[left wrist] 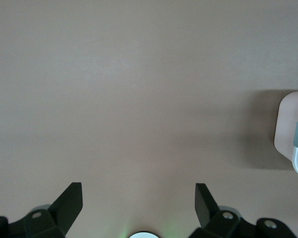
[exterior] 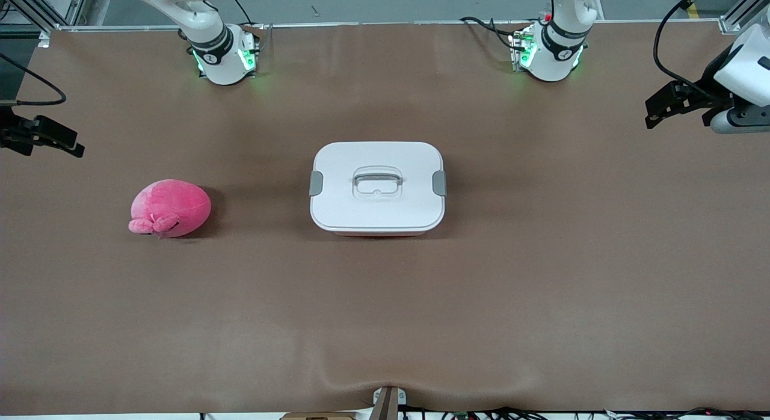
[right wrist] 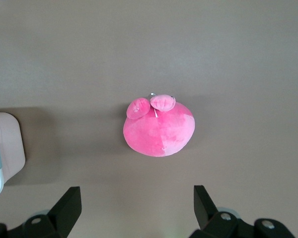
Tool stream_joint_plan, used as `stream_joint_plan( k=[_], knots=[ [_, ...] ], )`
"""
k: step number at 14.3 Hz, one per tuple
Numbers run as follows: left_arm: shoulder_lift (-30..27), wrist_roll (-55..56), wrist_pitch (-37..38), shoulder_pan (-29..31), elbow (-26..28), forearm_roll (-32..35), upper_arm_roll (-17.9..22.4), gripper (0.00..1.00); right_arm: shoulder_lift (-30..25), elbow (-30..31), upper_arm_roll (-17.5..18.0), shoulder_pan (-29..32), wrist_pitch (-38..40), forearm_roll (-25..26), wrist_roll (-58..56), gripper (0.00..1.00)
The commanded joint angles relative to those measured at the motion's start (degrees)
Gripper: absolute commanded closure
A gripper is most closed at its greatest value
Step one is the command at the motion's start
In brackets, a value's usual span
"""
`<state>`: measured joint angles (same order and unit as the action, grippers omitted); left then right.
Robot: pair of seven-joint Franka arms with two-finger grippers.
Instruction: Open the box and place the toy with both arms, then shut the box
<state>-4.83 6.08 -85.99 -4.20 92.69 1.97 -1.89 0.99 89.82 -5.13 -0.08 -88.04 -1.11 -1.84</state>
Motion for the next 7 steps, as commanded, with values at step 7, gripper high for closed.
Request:
stream_joint_plan(
  k=[7],
  knots=[
    [1.0,0.0,0.3,0.2,-1.6,-0.4,0.0,0.0,3.7,6.3,0.0,-2.6,-9.2,-0.7,0.6,0.0]
  ],
)
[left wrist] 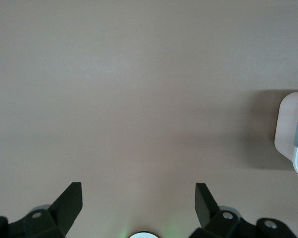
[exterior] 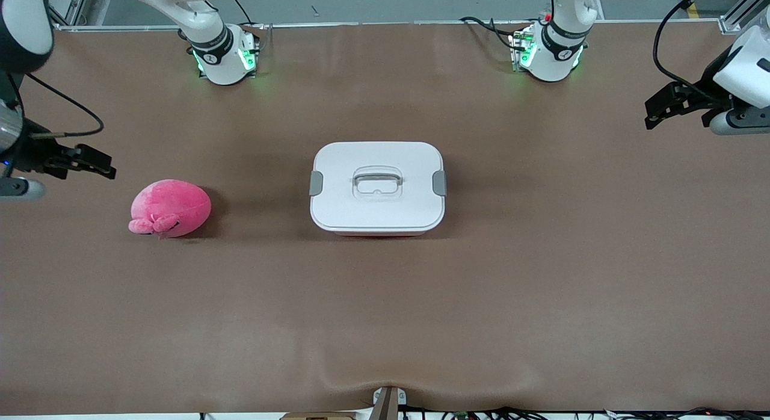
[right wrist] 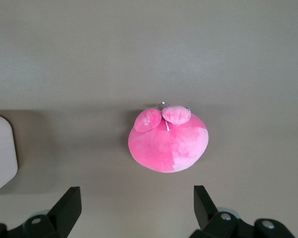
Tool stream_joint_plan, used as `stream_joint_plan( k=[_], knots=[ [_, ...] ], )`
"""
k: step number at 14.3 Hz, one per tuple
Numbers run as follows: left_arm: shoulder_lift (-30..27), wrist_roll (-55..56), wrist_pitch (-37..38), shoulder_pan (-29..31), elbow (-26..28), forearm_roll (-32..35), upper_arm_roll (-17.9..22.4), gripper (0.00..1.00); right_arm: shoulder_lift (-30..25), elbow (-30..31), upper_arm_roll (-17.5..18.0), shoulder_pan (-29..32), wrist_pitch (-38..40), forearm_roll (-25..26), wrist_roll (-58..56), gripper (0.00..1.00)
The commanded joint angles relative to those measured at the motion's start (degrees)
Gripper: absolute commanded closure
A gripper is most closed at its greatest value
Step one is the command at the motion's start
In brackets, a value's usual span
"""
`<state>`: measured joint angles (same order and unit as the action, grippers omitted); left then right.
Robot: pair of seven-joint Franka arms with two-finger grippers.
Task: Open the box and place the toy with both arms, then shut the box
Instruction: 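Reach the right gripper down to the pink plush toy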
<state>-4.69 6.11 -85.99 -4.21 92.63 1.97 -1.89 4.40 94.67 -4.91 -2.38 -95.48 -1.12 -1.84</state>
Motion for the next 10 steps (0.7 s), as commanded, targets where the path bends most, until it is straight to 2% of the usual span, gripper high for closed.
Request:
stream_joint_plan(
  k=[1,6,10],
  knots=[
    [0.8,0.0,0.3,0.2,-1.6,-0.4,0.0,0.0,0.3,2.9,-0.2,-0.5,-3.3,-0.7,0.7,0.0],
    [0.9,0.0,0.3,0.2,-1.3,-0.5,0.0,0.0,1.4,6.6,-0.2,-1.5,-9.3,-0.8,0.7,0.0],
    [1.0,0.1,0.3,0.2,-1.2,-0.5,0.0,0.0,3.4,6.7,-0.3,-3.0,-9.3,-0.1,0.7,0.0]
  ],
)
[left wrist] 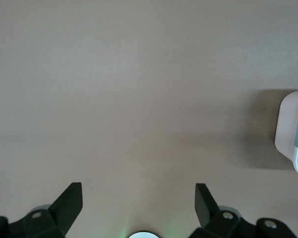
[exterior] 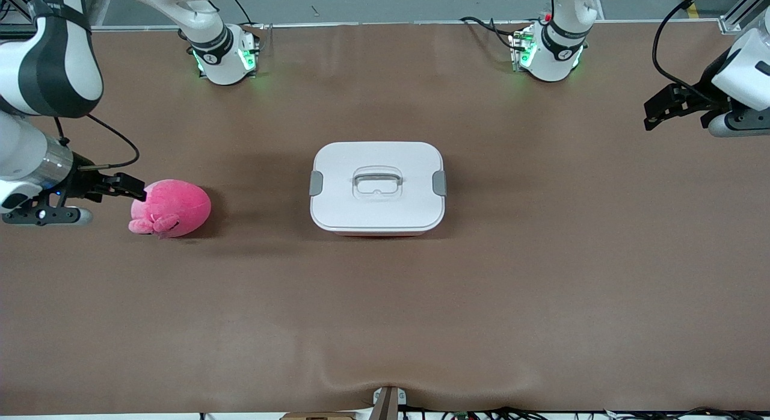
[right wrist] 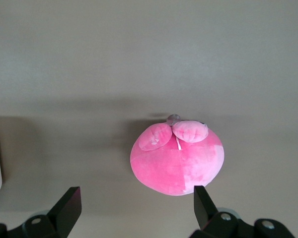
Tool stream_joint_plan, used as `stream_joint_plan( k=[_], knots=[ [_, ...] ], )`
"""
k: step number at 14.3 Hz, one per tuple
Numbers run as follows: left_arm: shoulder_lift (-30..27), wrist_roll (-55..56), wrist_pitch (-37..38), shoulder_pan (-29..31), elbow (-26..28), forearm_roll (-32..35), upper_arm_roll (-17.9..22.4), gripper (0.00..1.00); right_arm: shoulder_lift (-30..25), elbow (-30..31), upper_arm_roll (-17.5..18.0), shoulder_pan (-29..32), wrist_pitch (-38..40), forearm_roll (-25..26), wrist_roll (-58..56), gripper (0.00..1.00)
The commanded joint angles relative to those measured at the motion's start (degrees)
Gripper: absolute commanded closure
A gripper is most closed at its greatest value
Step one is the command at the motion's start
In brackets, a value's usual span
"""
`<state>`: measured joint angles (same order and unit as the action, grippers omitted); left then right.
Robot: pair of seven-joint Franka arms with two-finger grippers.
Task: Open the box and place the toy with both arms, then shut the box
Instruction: 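Reach the right gripper down to the pink plush toy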
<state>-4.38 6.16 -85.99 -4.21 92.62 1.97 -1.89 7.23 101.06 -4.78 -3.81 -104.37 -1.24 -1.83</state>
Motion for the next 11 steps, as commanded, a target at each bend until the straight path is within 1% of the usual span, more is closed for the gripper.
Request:
stream_joint_plan(
  k=[1,4,6,9,11],
  knots=[
    [0.8,0.2,0.3,0.1,-1.2,-0.5,0.0,0.0,1.4,0.2,-0.5,-1.6,-0.4,0.2,0.7,0.0],
    [0.9,3.4,0.3,-0.3,-1.1,-0.5,-0.5,0.0,3.1,0.4,-0.5,-1.7,-0.7,0.2,0.7,0.0],
    [1.0,5.8,0.3,-0.9,-1.1,-0.5,-0.7,0.0,3.4,1.9,-0.5,-2.1,-2.7,0.4,0.4,0.0],
    [1.0,6.6,0.3,-0.9,-1.1,-0.6,-1.0,0.0,5.2,3.5,-0.4,-4.6,-5.9,6.9,0.2,0.0],
    [1.1,8.2,0.3,-1.0,-1.0,-1.0,-1.1,0.0,6.8,3.4,-0.4,-5.0,-7.7,7.4,-1.1,0.0]
  ],
)
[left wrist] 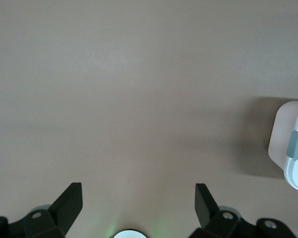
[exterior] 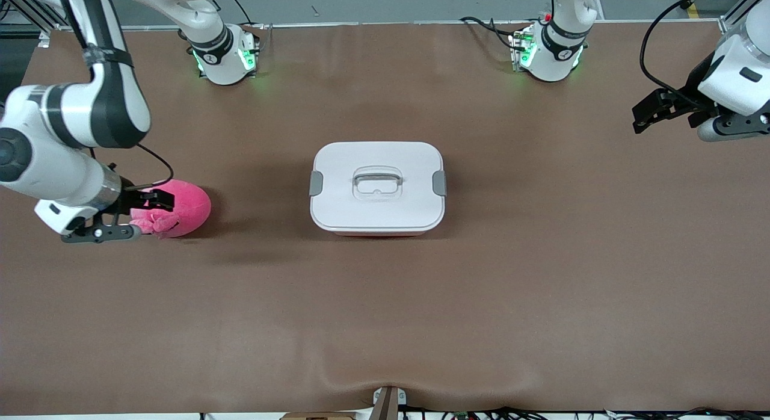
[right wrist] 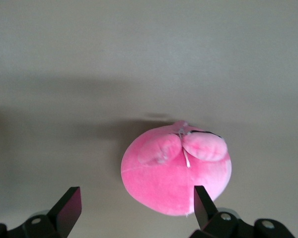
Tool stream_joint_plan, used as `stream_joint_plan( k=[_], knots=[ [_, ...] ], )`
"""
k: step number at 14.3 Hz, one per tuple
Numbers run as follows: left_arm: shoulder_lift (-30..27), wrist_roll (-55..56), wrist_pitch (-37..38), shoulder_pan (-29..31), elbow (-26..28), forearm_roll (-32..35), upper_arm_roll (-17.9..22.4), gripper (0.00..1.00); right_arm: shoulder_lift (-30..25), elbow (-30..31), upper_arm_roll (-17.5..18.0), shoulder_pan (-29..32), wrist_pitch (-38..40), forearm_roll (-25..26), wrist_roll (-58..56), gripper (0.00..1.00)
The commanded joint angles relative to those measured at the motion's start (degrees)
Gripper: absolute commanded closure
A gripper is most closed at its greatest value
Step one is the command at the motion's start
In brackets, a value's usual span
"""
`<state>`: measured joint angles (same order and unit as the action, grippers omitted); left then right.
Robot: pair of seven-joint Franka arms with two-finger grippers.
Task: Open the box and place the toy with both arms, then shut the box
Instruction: 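Reach the right gripper down to the pink plush toy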
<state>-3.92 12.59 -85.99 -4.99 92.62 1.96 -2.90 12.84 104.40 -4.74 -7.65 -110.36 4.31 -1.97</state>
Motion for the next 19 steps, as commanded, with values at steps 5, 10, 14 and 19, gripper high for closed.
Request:
stream_joint_plan(
  k=[5,10,14,19],
  knots=[
    [1.3,6.2,0.2,-0.2,-1.0,-1.3,-1.8,0.0,3.7,-0.3,-0.6,0.8,-4.5,2.0,-16.7,0.0],
    [1.9,11.3,0.0,-0.1,-0.9,-1.4,-4.3,0.0,5.4,-0.3,-0.6,0.6,-4.9,2.0,-16.8,0.0],
    [2.6,17.0,-0.1,-0.1,-0.8,-1.4,-6.5,0.0,6.1,-0.3,-0.7,0.8,-4.8,2.3,-17.1,0.28],
    [3.6,23.3,-1.2,-0.2,-0.7,-1.4,-9.1,0.0,6.9,-0.3,-0.7,1.4,-4.9,2.3,-17.2,0.38]
  ],
)
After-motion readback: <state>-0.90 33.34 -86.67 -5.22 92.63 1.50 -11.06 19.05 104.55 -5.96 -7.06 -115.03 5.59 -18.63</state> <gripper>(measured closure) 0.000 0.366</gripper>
